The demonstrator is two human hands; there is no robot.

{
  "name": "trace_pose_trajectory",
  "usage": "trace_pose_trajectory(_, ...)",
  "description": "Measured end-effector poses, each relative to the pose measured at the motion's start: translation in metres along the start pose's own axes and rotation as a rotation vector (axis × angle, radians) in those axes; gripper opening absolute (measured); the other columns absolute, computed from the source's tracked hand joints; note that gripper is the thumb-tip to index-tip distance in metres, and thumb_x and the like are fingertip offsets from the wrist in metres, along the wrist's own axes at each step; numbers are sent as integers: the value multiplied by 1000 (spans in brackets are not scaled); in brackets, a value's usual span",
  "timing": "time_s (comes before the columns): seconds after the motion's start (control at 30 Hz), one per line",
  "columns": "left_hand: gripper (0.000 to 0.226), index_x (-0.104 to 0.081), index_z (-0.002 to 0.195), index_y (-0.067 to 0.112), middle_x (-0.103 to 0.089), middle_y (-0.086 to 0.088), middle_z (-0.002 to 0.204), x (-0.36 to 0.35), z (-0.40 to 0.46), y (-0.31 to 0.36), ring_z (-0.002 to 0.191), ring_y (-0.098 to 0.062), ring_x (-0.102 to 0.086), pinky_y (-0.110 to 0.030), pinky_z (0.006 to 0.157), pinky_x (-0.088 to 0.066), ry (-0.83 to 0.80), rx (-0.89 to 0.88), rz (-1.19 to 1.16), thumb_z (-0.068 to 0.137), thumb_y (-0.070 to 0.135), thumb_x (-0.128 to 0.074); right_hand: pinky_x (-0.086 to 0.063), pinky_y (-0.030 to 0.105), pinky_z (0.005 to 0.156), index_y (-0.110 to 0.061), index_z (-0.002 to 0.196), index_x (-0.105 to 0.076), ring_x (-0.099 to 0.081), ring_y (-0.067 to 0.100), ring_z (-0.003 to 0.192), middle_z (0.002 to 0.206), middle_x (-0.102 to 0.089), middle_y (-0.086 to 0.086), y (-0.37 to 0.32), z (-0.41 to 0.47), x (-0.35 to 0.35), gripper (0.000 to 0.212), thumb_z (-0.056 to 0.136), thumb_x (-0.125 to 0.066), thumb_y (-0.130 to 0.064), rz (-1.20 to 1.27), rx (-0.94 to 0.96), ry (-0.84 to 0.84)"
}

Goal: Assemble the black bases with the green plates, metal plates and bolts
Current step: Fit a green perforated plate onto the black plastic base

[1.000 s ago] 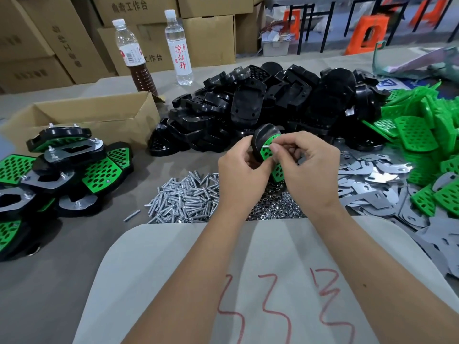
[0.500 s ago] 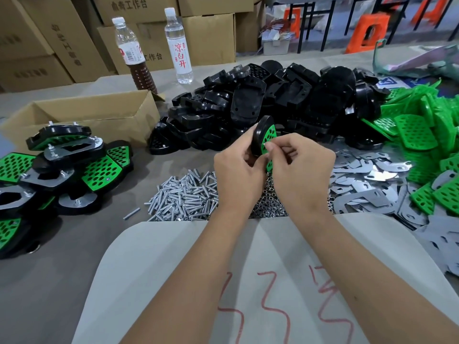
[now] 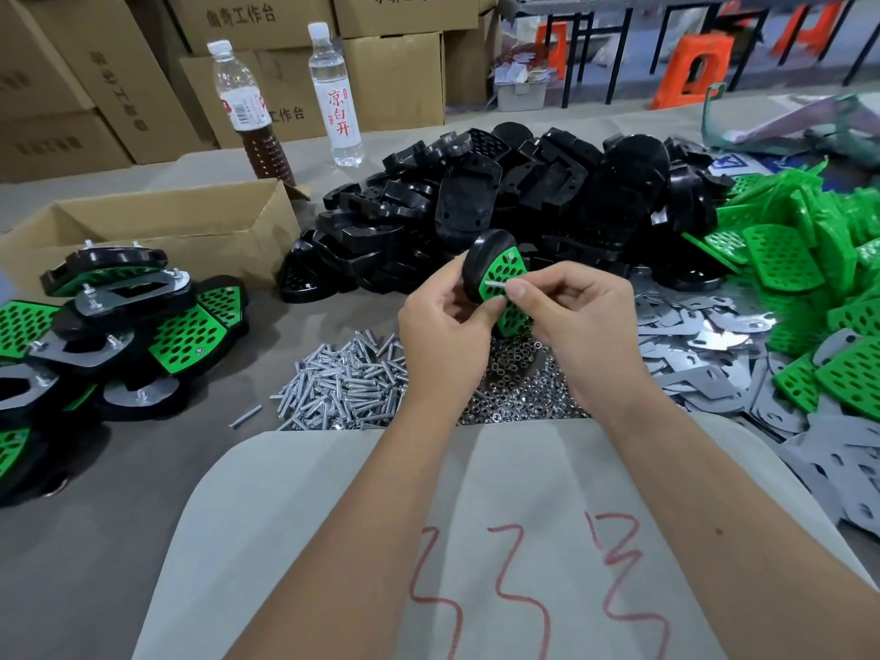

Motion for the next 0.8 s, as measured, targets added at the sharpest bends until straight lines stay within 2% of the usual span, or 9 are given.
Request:
trace_pose_trajectory(0.1, 42, -73, 125, 10, -78, -2, 103, -3, 0, 0, 96, -16, -75, -36, 86, -61, -32, -4, -25, 86, -6, -77, -52, 32, 68, -27, 88, -80, -62, 14, 75, 85, -75, 0, -3, 1, 9, 12, 79, -88, -26, -54, 39, 71)
trace_pose_trajectory(0.2, 38, -71, 127, 8, -77, -6, 107, -6, -2, 0, 101, -23, -73, -47, 91, -60, -83, -5, -66, 91, -3, -75, -49, 21, 76, -35, 106, -73, -54, 7, 87, 98, -63, -8, -8, -1, 10, 40, 71, -90, -38, -227, 85, 90)
trace_pose_trajectory(0.27, 37, -72, 126, 8, -77, -7, 107, -7, -1, 0, 101, -26, -73, -51, 90, -60, -93, 1, -99, 91, -3, -74, -48, 22, 84, -37, 119, -67, -58, 7, 104, 113, -64, -8, -7, -1, 8, 55, 70, -90, -41, -276, 67, 79)
trace_pose_trajectory(0.37, 35, -72, 125, 10, -77, -6, 108, -11, -3, 1, 102, -25, -73, -48, 90, -60, -137, 18, -145, 92, -2, -73, -51, 29, 100, -30, 136, -60, -62, 13, 124, 128, -68, -4, -5, 0, 3, 65, 78, -89, -28, -137, 4, -18)
trace_pose_trajectory(0.47, 30, -73, 120, 13, -77, -6, 107, -12, -4, 1, 104, -26, -72, -46, 91, -59, -167, 47, -194, 92, 3, -69, -58, 28, 89, -17, 131, -67, -71, 21, 114, 120, -76, 5, -8, 0, -7, 46, 87, -83, -14, 23, -22, -149)
trace_pose_trajectory(0.57, 33, -73, 120, 11, -76, -9, 108, -13, -6, 7, 102, -26, -70, -44, 89, -57, -202, 46, -245, 91, 5, -60, -58, 28, 86, -15, 126, -69, -73, 22, 109, 118, -76, 9, -8, -1, -6, 40, 89, -82, -13, 59, -41, -138)
trace_pose_trajectory(0.7, 34, -74, 122, 16, -72, 5, 92, -18, -9, 11, 84, -7, -59, -25, 71, -49, -236, 44, -226, 94, 12, -56, -58, 31, 81, -18, 116, -69, -71, 21, 98, 109, -73, 15, -8, -1, 1, 36, 84, -84, -17, -2, -37, -59)
trace_pose_trajectory(0.77, 30, -74, 123, 13, -73, 7, 93, -16, -9, 12, 83, -6, -62, -21, 70, -50, -221, 33, -228, 99, 15, -57, -59, 31, 76, -25, 111, -69, -72, 20, 92, 102, -73, 13, -10, -2, 0, 33, 82, -85, -22, -54, -16, -40)
trace_pose_trajectory(0.8, 28, -73, 124, 10, -75, 2, 98, -15, -8, 13, 87, -10, -66, -24, 74, -54, -217, 25, -233, 101, 14, -57, -59, 31, 75, -28, 110, -69, -72, 19, 91, 99, -74, 10, -12, -2, -1, 32, 82, -84, -23, -78, -3, -36)
Point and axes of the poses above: each hand's wrist, its own z-axis towards the middle knuckle, its own x-axis out of the back of the hand, y = z × x, the point moved 8 cm from there along z, towards the middle knuckle
